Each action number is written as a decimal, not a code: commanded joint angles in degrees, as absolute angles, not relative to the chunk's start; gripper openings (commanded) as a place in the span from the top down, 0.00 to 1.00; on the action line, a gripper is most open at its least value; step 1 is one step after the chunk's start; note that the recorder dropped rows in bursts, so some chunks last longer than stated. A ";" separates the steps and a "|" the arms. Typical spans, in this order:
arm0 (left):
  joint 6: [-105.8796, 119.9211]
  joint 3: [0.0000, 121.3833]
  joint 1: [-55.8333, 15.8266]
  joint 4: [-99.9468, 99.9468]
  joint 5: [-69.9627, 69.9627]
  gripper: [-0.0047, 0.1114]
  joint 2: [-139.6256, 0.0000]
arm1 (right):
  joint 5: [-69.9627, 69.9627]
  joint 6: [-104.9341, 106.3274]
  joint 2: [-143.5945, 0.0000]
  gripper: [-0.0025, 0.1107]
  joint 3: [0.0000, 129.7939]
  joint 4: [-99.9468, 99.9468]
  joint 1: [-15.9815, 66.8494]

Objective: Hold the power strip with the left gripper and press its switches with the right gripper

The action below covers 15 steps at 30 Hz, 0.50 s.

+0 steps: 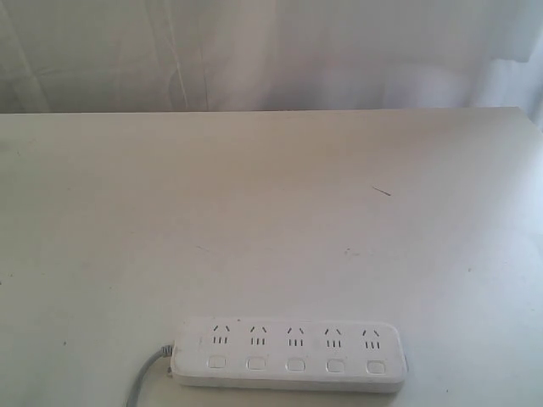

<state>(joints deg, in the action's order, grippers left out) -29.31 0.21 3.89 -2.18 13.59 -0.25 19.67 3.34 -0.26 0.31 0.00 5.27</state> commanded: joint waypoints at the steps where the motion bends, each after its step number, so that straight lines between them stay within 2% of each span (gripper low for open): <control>1: -29.60 0.00 3.94 -2.58 13.57 0.96 0.00 | 19.71 2.71 0.00 0.98 0.00 0.44 4.89; 15: -29.60 0.00 3.94 -2.58 13.57 0.96 0.00 | 19.96 2.71 0.00 0.98 0.00 0.34 3.86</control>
<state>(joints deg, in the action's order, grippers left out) -29.31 0.21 3.89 -2.18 13.59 -0.25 19.88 2.96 -0.26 0.31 0.00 4.90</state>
